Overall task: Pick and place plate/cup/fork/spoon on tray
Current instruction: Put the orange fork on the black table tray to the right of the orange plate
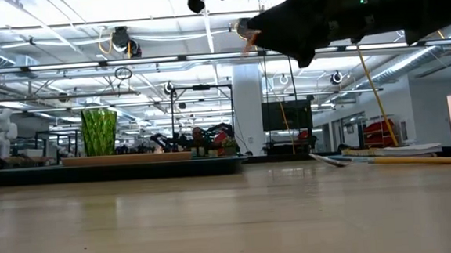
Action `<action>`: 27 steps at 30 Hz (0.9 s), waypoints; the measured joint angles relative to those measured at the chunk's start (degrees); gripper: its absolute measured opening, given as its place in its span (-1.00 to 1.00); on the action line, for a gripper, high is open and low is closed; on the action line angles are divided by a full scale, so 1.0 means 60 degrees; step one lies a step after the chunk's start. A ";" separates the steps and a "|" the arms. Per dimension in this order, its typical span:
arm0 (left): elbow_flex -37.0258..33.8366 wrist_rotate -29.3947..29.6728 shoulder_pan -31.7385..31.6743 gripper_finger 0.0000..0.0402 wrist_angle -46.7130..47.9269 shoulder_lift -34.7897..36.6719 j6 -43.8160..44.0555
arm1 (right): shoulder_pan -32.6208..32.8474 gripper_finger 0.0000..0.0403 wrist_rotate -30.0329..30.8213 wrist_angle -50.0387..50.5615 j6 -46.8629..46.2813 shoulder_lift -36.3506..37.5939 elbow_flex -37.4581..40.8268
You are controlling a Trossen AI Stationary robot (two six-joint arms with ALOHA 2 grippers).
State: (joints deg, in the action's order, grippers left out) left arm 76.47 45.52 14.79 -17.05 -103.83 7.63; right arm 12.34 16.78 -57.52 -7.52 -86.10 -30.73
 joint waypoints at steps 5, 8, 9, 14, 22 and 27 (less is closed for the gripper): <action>0.0000 0.0003 0.0020 -0.95 0.0157 -0.0007 0.0091 | 0.0004 -0.21 0.0207 -0.0166 0.0191 -0.0231 -0.0101; 0.0000 0.0024 0.0098 -0.95 0.0062 -0.0008 -0.0014 | -0.0047 -0.29 0.0431 -0.0156 0.0195 -0.0235 -0.0101; 0.0000 0.0030 0.0117 -0.95 0.0031 -0.0009 -0.0014 | -0.0047 -0.33 0.0436 -0.0158 0.0200 -0.0233 -0.0101; 0.0000 0.0057 0.0120 -0.92 0.0013 -0.0007 -0.0006 | -0.0044 -0.61 0.0410 -0.0156 0.0270 -0.0231 -0.0101; 0.0000 -0.0668 0.0231 -0.84 0.0241 0.0128 0.0027 | -0.0055 -0.96 0.0399 -0.0086 0.0402 -0.0219 -0.0101; 0.0000 -0.1165 0.0371 -0.58 0.1345 0.0898 0.0751 | -0.0055 -0.99 0.0364 0.0784 0.0395 0.0181 -0.0082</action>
State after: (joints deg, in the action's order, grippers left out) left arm 76.47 38.53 17.01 -8.98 -98.45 12.14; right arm 12.01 18.97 -52.82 -5.15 -85.01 -31.22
